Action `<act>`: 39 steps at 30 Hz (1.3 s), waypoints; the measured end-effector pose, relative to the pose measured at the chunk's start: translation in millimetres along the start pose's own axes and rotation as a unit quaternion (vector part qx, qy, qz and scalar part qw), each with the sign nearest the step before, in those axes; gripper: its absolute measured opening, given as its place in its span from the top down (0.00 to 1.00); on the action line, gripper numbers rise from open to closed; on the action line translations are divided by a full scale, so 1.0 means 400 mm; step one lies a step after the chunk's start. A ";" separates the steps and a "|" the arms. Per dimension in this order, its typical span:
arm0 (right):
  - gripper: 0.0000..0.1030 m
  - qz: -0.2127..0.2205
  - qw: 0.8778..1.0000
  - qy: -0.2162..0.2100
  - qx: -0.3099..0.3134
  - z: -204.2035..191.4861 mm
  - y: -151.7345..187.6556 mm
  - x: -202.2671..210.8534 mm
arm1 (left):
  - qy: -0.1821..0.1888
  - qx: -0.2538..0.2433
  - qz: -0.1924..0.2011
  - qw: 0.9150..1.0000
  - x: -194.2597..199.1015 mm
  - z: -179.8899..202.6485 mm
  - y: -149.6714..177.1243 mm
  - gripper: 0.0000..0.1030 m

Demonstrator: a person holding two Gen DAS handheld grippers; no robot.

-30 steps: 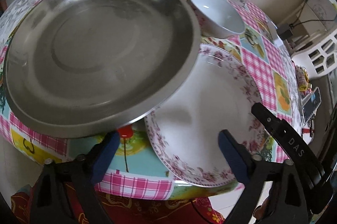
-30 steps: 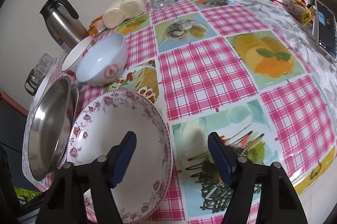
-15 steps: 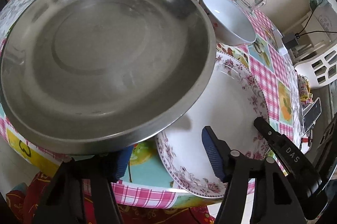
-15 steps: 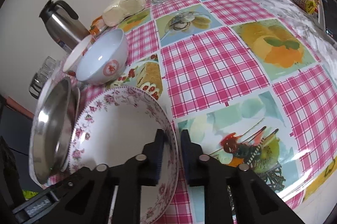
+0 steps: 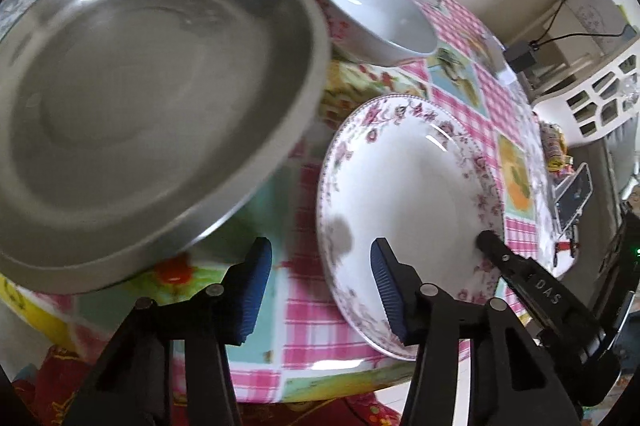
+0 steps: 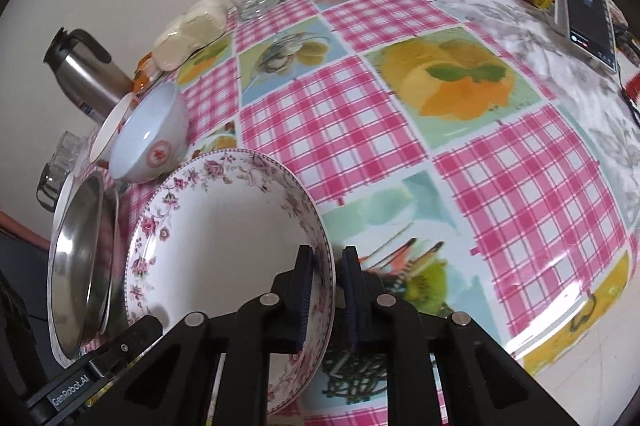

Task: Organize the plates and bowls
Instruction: 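Close both tools on the floral plate rim and lift it, then carry the floral plate with both tools over the steel basin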

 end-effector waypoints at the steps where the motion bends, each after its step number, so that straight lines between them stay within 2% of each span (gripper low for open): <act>1: 0.85 0.000 1.000 -0.004 -0.005 0.003 0.001 -0.001 | 0.003 0.002 0.002 1.000 -0.003 0.003 -0.001 0.49; 5: 0.84 0.000 0.998 -0.036 -0.042 0.016 0.002 -0.013 | 0.012 0.011 0.011 1.000 -0.015 0.010 -0.014 0.51; 8: 0.85 0.005 0.996 -0.056 -0.066 0.028 0.000 -0.018 | 0.020 0.029 0.017 0.999 -0.027 0.004 -0.025 0.66; 11: 0.86 0.011 0.994 -0.070 -0.084 0.033 -0.001 -0.026 | 0.020 0.040 0.026 0.999 -0.036 -0.003 -0.034 0.76; 14: 0.86 0.014 0.993 -0.073 -0.087 0.030 -0.002 -0.033 | 0.018 0.040 0.034 0.998 -0.040 -0.007 -0.037 0.83; 17: 0.86 0.020 0.995 -0.068 -0.076 0.021 -0.002 -0.036 | 0.035 0.048 0.029 0.998 -0.053 -0.003 -0.039 0.89; 28: 0.90 0.027 0.996 -0.062 -0.061 0.018 -0.025 -0.002 | 0.048 0.041 0.017 0.998 -0.055 0.016 -0.034 0.90; 39: 0.90 0.056 0.994 -0.073 -0.063 0.018 -0.060 0.069 | 0.068 0.010 0.042 0.997 -0.009 0.056 -0.055 0.90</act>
Point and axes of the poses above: each gripper's, at about its wrist camera, not at the fingertips, and x roughly against the way its jaws point, z to its right, y to its underside, the point moved 6 cm from there along -x, roughly the way its jaws point, and after that the axes turned 11 degrees about z, right-handed, at the moved point
